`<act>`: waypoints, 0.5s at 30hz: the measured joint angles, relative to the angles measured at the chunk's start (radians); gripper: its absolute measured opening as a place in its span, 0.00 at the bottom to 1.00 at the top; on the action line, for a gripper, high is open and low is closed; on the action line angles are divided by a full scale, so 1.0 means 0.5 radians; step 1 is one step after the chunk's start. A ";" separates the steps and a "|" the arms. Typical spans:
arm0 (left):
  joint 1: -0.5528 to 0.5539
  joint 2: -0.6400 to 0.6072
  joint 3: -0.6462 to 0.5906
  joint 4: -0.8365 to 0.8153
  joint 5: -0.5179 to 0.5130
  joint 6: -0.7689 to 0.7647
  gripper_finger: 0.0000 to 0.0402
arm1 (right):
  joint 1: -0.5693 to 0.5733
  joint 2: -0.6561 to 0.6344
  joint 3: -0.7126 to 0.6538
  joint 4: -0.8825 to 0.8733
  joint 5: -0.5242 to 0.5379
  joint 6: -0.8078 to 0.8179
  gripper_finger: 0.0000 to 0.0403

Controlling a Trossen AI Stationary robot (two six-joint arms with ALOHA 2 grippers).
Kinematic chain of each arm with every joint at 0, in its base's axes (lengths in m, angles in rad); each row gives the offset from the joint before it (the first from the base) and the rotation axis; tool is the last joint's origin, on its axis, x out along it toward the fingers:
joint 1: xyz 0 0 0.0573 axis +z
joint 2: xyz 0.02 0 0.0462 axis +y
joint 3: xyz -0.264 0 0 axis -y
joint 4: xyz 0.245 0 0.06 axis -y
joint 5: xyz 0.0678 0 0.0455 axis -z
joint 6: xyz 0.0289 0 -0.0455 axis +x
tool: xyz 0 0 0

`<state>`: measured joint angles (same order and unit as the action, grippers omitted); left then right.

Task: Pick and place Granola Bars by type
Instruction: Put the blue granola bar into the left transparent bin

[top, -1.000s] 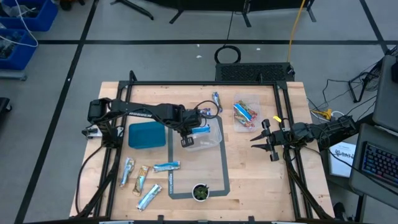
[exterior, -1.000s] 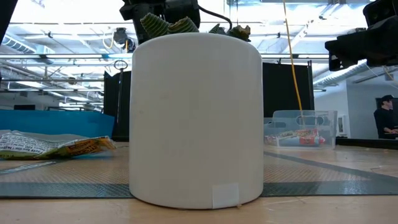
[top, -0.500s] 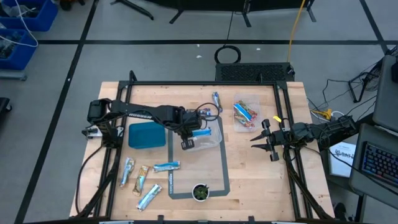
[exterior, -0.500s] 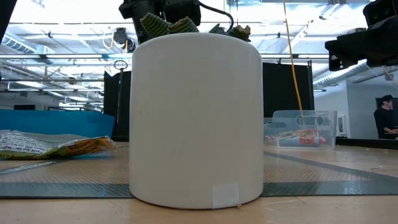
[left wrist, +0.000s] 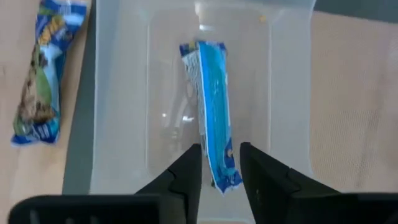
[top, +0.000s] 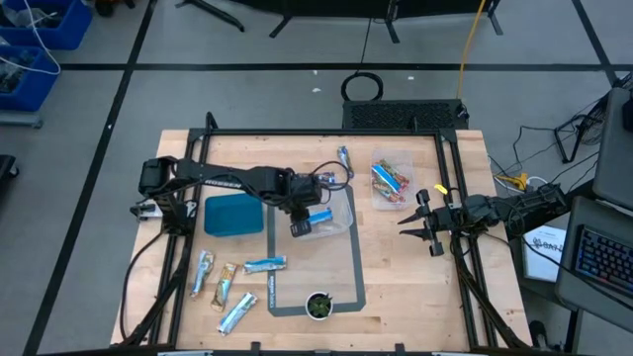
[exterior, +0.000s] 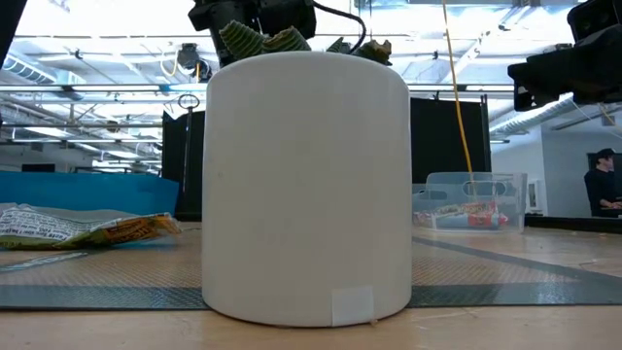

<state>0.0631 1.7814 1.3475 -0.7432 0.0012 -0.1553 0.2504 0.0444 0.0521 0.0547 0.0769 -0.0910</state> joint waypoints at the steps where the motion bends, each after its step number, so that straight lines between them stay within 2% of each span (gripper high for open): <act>1: -0.001 -0.008 0.001 0.016 -0.001 0.019 0.30 | 0.001 0.000 0.000 0.000 0.000 0.001 0.24; 7: -0.002 -0.077 0.005 0.175 0.006 0.120 0.31 | 0.000 0.000 0.000 0.001 0.000 0.000 0.24; 15: -0.019 -0.282 -0.026 0.542 0.192 0.420 0.31 | 0.000 0.010 0.000 -0.004 0.000 0.000 0.23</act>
<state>0.0536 1.6406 1.3347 -0.4722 0.0970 0.0548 0.2504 0.0494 0.0519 0.0529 0.0769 -0.0909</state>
